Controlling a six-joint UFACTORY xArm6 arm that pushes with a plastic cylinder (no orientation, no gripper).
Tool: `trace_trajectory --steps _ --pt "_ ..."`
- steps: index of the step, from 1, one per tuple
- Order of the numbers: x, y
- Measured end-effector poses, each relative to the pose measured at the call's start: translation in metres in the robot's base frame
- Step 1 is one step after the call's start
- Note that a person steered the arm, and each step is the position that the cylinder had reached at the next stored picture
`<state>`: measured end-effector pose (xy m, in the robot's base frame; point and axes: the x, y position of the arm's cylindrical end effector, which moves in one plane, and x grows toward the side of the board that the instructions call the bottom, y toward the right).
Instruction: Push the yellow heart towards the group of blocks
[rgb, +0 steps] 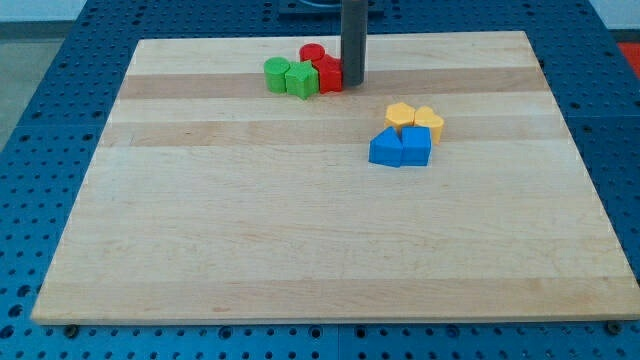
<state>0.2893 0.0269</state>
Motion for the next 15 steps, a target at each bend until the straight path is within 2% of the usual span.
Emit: trace_trajectory --steps 2,3,5,6,7,8,10,15 --pt "0.001 0.017" --pt "0.012 0.056" --pt "0.05 0.136" --pt "0.079 0.148" --pt "0.105 0.146" --pt "0.114 0.131" --pt "0.104 0.113" --pt "0.103 0.003"
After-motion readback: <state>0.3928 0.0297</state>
